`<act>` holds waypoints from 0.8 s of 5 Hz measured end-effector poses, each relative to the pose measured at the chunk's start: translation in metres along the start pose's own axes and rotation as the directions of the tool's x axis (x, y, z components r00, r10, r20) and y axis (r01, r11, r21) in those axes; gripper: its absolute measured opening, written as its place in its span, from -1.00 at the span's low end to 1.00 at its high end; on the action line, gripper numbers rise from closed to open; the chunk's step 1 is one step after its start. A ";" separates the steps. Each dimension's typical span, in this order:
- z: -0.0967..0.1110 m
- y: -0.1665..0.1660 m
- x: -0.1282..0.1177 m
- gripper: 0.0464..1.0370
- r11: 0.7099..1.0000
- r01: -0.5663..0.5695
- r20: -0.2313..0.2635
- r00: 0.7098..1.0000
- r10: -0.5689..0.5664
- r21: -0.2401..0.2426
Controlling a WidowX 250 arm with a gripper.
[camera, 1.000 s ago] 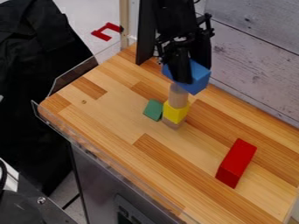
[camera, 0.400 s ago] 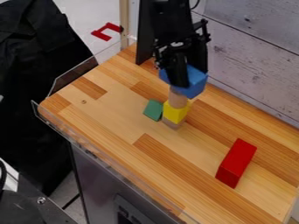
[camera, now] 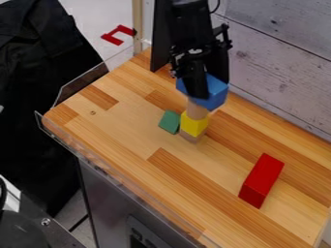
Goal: Put the blue block on top of the cylinder
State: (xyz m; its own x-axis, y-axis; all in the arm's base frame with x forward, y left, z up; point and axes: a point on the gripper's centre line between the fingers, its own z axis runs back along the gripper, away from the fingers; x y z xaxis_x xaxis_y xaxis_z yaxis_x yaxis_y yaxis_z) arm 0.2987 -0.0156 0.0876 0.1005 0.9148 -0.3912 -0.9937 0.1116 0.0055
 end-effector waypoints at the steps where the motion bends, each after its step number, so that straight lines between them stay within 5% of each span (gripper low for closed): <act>1: -0.003 0.000 0.002 0.02 1.000 -0.003 -0.008 1.000 0.003 0.009; 2: -0.004 -0.003 0.003 0.12 1.000 -0.003 -0.016 1.000 0.004 0.012; 3: -0.002 -0.005 0.005 0.72 1.000 0.000 -0.026 1.000 0.001 0.018; 4: 0.006 -0.011 0.003 0.93 1.000 0.020 -0.021 1.000 -0.020 0.012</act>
State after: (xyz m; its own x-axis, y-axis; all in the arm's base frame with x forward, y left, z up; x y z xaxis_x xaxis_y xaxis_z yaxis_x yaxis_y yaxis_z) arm 0.3098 -0.0114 0.0915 0.1191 0.9040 -0.4106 -0.9909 0.1345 0.0088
